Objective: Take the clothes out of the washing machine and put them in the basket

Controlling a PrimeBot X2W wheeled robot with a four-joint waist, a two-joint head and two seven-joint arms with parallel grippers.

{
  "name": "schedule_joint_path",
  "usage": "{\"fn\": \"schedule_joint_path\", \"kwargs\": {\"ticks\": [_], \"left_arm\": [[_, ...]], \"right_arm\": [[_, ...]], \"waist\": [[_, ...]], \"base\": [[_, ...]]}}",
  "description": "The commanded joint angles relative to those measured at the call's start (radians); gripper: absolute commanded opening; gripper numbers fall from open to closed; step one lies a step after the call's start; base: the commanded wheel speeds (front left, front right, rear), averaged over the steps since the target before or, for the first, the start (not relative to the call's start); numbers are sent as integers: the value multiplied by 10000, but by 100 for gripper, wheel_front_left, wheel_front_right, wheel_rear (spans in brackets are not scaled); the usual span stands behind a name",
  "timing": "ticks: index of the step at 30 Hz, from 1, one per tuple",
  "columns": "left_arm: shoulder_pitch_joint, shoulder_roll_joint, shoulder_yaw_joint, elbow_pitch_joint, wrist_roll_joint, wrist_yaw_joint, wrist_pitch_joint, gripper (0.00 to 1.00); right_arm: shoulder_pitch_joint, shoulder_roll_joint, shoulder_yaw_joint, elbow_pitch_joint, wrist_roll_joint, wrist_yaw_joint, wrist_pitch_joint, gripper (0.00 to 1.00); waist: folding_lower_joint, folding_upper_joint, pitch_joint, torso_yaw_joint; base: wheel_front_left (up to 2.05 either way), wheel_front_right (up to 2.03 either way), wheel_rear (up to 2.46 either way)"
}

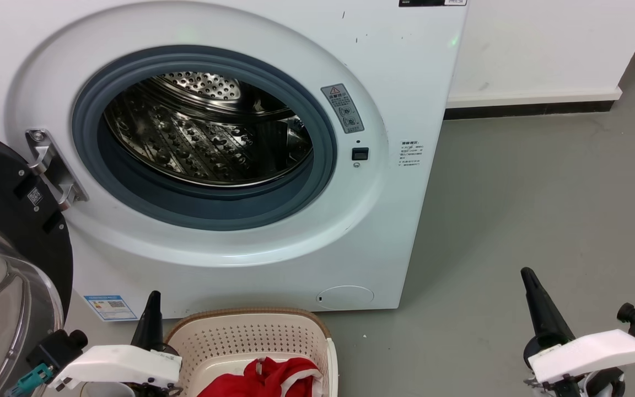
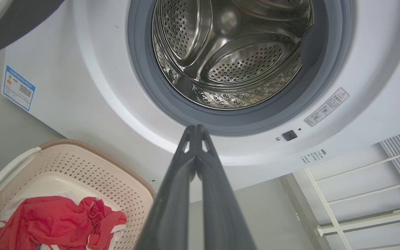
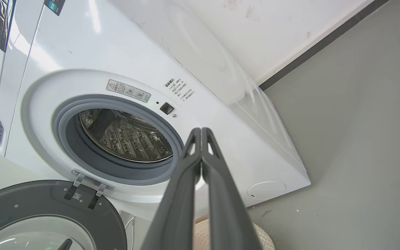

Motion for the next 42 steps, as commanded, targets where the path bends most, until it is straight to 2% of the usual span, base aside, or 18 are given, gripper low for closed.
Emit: {"fn": "schedule_joint_path", "kwargs": {"ticks": [1, 19, 42], "left_arm": [[-287, 19, 45, -78, -261, -75, 38, 0], [-473, -34, 192, 36, -2360, -320, 464, 0], [-662, -95, 336, 159, -4590, -574, 918, 0]], "right_arm": [[-248, -68, -40, -43, 314, -1, 32, 0], [-517, -85, -258, 326, 2605, -2, 246, 0], [-790, -60, -540, 730, 4998, -3, 517, 0]], "waist": [[-1, -1, 2, 4], [-1, -1, 37, 77], [-1, -1, 81, 171]], "base": [[0, 0, 0], [0, 0, 0], [0, 0, 0]]}}
